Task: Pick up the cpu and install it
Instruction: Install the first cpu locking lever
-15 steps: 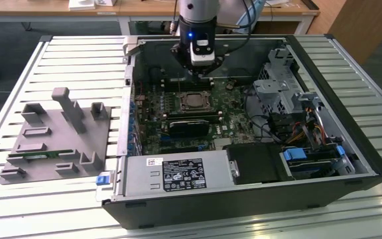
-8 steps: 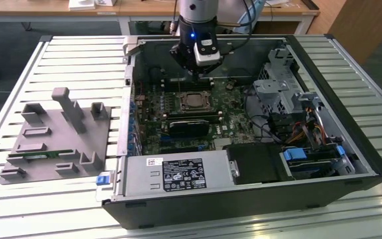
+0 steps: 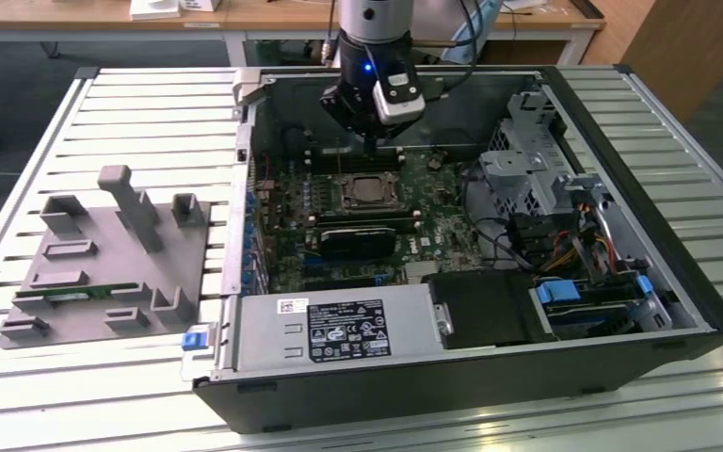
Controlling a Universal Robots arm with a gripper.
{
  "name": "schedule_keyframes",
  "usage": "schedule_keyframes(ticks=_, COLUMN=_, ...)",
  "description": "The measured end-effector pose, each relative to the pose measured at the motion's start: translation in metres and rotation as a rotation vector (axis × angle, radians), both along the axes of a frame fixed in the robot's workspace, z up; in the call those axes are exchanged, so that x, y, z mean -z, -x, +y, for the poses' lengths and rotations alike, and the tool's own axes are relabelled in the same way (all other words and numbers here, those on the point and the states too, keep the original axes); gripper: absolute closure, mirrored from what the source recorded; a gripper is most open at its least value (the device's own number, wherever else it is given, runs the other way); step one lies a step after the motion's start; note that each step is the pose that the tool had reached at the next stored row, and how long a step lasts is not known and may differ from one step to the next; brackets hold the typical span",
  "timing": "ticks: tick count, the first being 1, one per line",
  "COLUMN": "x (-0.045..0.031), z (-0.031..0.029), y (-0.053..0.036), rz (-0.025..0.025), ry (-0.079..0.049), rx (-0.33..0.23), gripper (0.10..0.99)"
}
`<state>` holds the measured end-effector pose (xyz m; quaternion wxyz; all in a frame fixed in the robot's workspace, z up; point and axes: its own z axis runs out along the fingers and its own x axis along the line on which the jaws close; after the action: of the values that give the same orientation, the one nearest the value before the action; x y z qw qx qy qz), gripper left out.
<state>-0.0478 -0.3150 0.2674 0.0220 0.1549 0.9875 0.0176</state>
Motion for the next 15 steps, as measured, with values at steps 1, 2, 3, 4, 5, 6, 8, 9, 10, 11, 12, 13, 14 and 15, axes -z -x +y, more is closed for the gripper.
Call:
schedule_keyframes(ticks=1, x=0.0, z=0.0, y=0.0, rz=0.0, ry=0.0, rx=-0.009, gripper=0.98)
schedule_keyframes(ticks=2, x=0.0, z=0.0, y=0.0, rz=-0.0001, ry=0.0, rx=-0.019, gripper=0.98)
schedule_keyframes(ticks=3, x=0.0, z=0.0, y=0.0, rz=0.0, ry=0.0, rx=-0.028, gripper=0.98)
schedule_keyframes(ticks=4, x=0.0, z=0.0, y=0.0, rz=-0.0001, ry=0.0, rx=-0.037, gripper=0.98)
schedule_keyframes(ticks=5, x=0.0, z=0.0, y=0.0, rz=0.0, ry=0.0, rx=-0.046, gripper=0.98)
schedule_keyframes(ticks=6, x=0.0, z=0.0, y=0.0, rz=-0.0001, ry=0.0, rx=-0.056, gripper=0.98)
schedule_keyframes(ticks=8, x=0.0, z=0.0, y=0.0, rz=0.0, ry=0.0, rx=-0.074, gripper=0.98)
schedule_keyframes(ticks=9, x=0.0, z=0.0, y=0.0, rz=0.0, ry=0.0, rx=-0.082, gripper=0.98)
schedule_keyframes(ticks=10, x=0.0, z=0.0, y=0.0, rz=0.0, ry=0.0, rx=-0.091, gripper=0.98)
schedule_keyframes(ticks=11, x=0.0, z=0.0, y=0.0, rz=0.0, ry=0.0, rx=-0.099, gripper=0.98)
schedule_keyframes(ticks=12, x=0.0, z=0.0, y=0.0, rz=-0.0001, ry=0.0, rx=-0.108, gripper=0.98)
schedule_keyframes(ticks=13, x=0.0, z=0.0, y=0.0, rz=-0.0001, ry=0.0, rx=-0.117, gripper=0.98)
schedule_keyframes(ticks=14, x=0.0, z=0.0, y=0.0, rz=0.0, ry=0.0, rx=-0.126, gripper=0.98)
schedule_keyframes(ticks=15, x=0.0, z=0.0, y=0.0, rz=0.0, ry=0.0, rx=-0.135, gripper=0.98)
